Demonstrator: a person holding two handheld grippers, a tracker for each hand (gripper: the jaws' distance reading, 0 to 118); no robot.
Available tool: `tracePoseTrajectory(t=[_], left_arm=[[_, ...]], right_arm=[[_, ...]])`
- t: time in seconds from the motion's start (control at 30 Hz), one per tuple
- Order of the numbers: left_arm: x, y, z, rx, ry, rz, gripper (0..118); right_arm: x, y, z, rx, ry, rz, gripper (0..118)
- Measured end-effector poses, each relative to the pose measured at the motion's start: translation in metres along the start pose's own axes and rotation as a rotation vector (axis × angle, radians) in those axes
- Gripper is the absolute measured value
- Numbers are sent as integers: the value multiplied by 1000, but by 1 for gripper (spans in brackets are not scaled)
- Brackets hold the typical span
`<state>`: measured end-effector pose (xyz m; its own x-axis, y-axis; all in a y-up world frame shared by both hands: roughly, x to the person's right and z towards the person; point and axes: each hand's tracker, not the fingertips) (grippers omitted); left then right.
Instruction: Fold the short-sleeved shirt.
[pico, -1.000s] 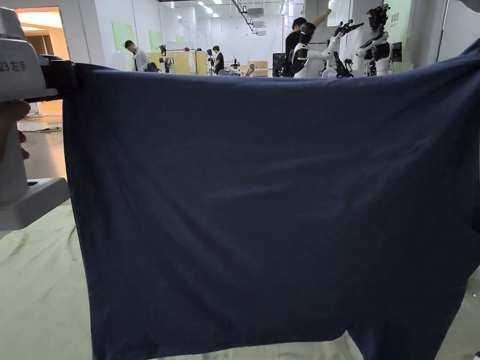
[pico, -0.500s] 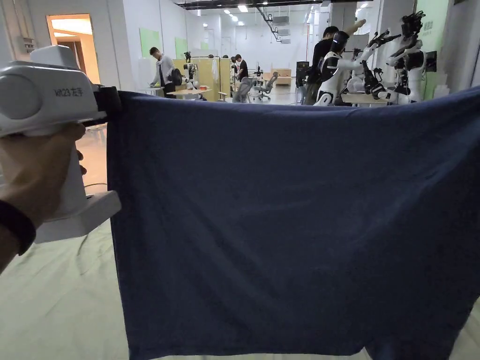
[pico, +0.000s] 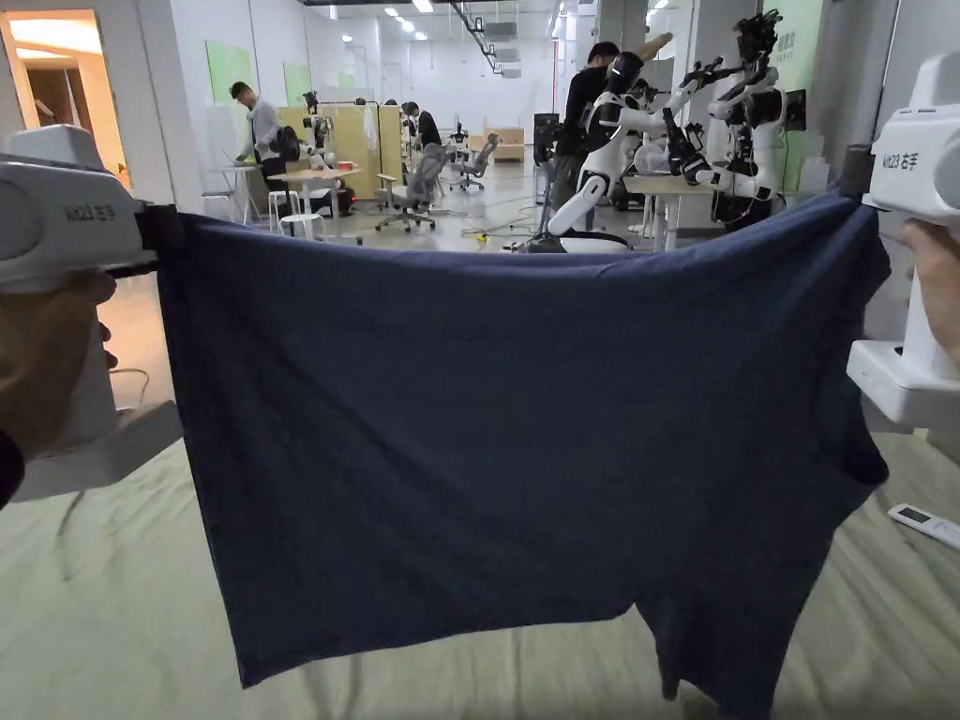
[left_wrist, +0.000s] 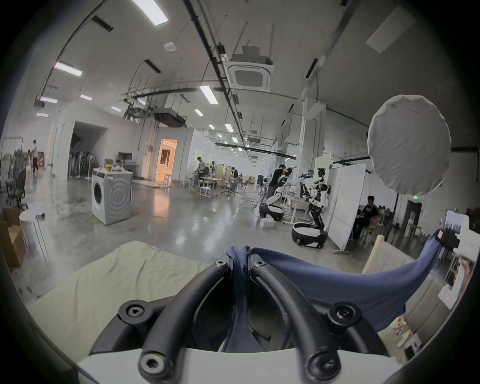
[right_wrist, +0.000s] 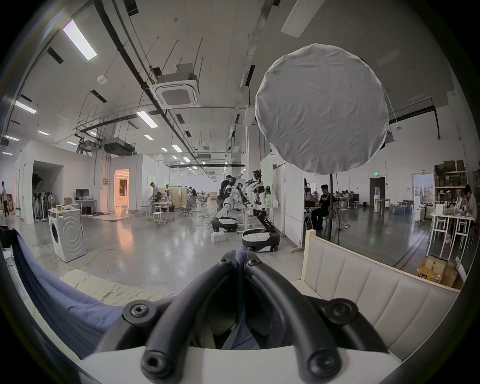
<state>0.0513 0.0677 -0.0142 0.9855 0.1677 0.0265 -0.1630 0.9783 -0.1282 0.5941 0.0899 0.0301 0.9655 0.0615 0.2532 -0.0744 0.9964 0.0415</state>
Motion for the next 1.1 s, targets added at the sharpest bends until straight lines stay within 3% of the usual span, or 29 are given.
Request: tracePoseTrajectory(t=[0.13, 0.2, 0.33, 0.53, 0.57, 0.7, 0.87, 0.97, 1.0, 1.03, 1.1], left_arm=[[-4, -27, -9, -37, -2, -14, 9], [-9, -45, -9, -62, -36, -14, 9], [-20, -87, 6, -103, -55, 8, 9], [-27, -156, 62, -162, -107, 23, 9], [-29, -166, 73, -156, -123, 58, 9], [-35, -218, 133, -224, -221, 120, 9], [-55, -285, 221, -247, -206, 181, 9], [-65, -321, 265, -291, -156, 155, 9], [-68, -331, 279, -290, -163, 160, 9], [-73, -341, 290, -300, -166, 163, 9], [-80, -359, 311, -332, -173, 133, 9]], right_arm=[[-3, -23, -6, -65, 9, -20, 4], [-5, -34, -2, -47, 13, 39, 4], [3, -63, 12, -89, 59, 23, 4], [25, -121, 72, -198, 113, -98, 4], [27, -129, 84, -171, 140, -83, 4], [44, -183, 163, -259, 193, -268, 4], [58, -245, 260, -325, 202, -285, 4], [68, -277, 313, -366, 173, -302, 4], [72, -288, 331, -378, 124, -350, 4], [78, -300, 346, -421, 143, -405, 4], [83, -316, 370, -455, 80, -402, 4]])
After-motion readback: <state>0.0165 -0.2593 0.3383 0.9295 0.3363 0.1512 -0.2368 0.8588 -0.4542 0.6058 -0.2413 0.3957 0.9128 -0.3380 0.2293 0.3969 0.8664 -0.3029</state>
